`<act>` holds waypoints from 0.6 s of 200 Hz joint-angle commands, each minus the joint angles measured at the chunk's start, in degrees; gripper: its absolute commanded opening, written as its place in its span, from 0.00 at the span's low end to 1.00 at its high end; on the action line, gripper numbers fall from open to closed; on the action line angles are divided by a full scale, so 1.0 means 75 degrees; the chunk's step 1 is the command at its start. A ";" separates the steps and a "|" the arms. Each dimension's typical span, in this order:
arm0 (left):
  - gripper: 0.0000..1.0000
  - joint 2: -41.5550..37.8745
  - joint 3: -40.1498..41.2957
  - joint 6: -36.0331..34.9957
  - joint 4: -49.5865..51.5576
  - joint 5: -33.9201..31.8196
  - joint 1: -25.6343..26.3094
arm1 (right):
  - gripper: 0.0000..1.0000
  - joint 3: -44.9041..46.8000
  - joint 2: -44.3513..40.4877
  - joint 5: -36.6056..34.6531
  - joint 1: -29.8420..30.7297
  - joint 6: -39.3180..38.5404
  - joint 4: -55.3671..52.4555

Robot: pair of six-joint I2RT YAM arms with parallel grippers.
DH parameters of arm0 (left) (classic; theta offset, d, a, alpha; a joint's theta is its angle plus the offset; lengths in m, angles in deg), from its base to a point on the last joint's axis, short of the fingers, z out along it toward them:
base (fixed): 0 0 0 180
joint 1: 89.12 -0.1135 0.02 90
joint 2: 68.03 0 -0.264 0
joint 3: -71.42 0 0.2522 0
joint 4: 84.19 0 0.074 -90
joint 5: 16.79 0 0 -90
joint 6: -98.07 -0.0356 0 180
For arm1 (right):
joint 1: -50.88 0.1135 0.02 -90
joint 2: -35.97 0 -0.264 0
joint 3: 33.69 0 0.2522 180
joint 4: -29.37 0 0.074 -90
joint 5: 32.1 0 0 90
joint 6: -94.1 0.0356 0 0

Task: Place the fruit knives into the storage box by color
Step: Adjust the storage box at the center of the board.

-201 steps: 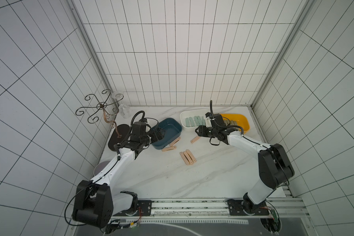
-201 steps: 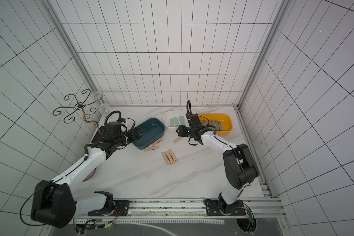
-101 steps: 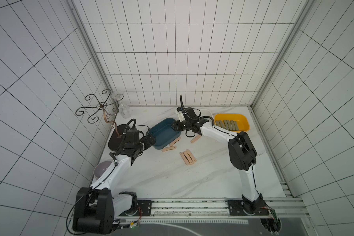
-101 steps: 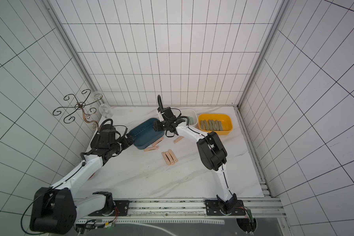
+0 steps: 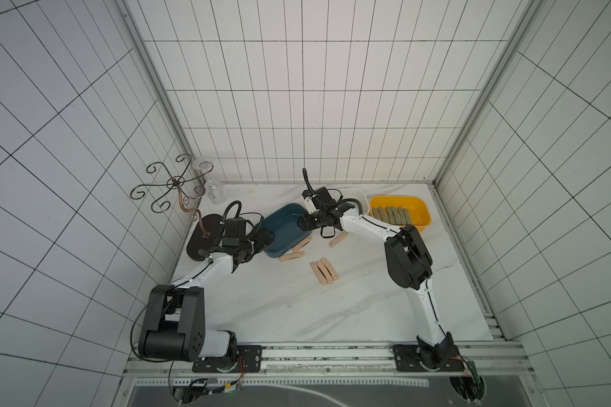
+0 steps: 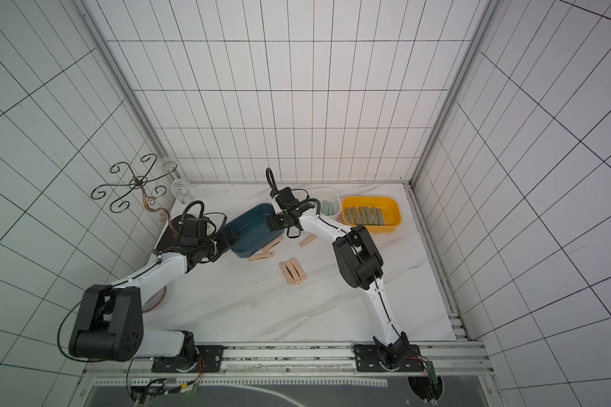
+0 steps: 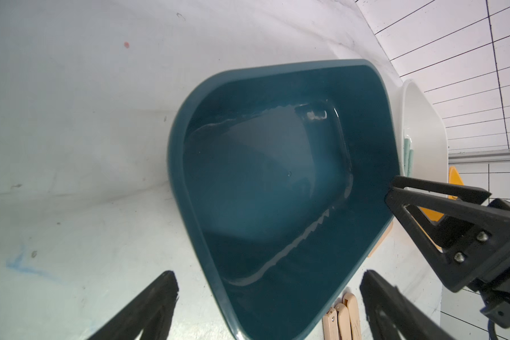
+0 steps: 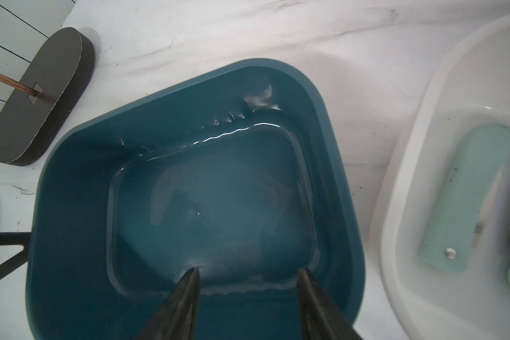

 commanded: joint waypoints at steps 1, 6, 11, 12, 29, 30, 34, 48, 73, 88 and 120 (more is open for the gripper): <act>0.97 0.0192 -0.0331 0.0012 -0.0395 0.0065 -0.0028 | 0.54 -0.0749 0.0045 -0.0118 0.0123 -0.0191 -0.0398; 0.97 0.0233 -0.0356 0.0000 -0.0405 0.0053 -0.0028 | 0.53 -0.0724 0.0042 -0.0124 0.0128 -0.0181 -0.0426; 0.97 0.0270 -0.0394 -0.0012 -0.0411 0.0053 -0.0029 | 0.53 -0.0699 0.0030 -0.0113 0.0143 -0.0179 -0.0441; 0.97 0.0280 -0.0410 -0.0018 -0.0415 0.0053 -0.0028 | 0.53 -0.0692 0.0027 -0.0113 0.0144 -0.0179 -0.0444; 0.97 0.0421 -0.0539 -0.0068 -0.0420 0.0038 -0.0039 | 0.53 -0.0570 -0.0012 -0.0078 0.0208 -0.0150 -0.0476; 0.97 0.0426 -0.0547 -0.0069 -0.0420 0.0039 -0.0039 | 0.53 -0.0563 -0.0017 -0.0072 0.0212 -0.0147 -0.0479; 0.97 0.0464 -0.0575 -0.0086 -0.0415 0.0041 -0.0039 | 0.52 -0.0545 -0.0037 -0.0066 0.0223 -0.0140 -0.0491; 0.97 0.0573 -0.0668 -0.0106 -0.0430 0.0030 -0.0070 | 0.52 -0.0437 -0.0057 -0.0045 0.0263 -0.0089 -0.0528; 0.97 0.0755 -0.0787 -0.0135 -0.0455 0.0043 -0.0128 | 0.51 -0.0252 -0.0131 -0.0010 0.0351 -0.0017 -0.0528; 0.97 0.0839 -0.0848 -0.0147 -0.0464 0.0058 -0.0168 | 0.51 -0.0143 -0.0168 0.0036 0.0405 0.0025 -0.0543; 0.97 0.0974 -0.0985 -0.0154 -0.0464 0.0064 -0.0236 | 0.50 0.0071 -0.0251 0.0108 0.0543 0.0131 -0.0531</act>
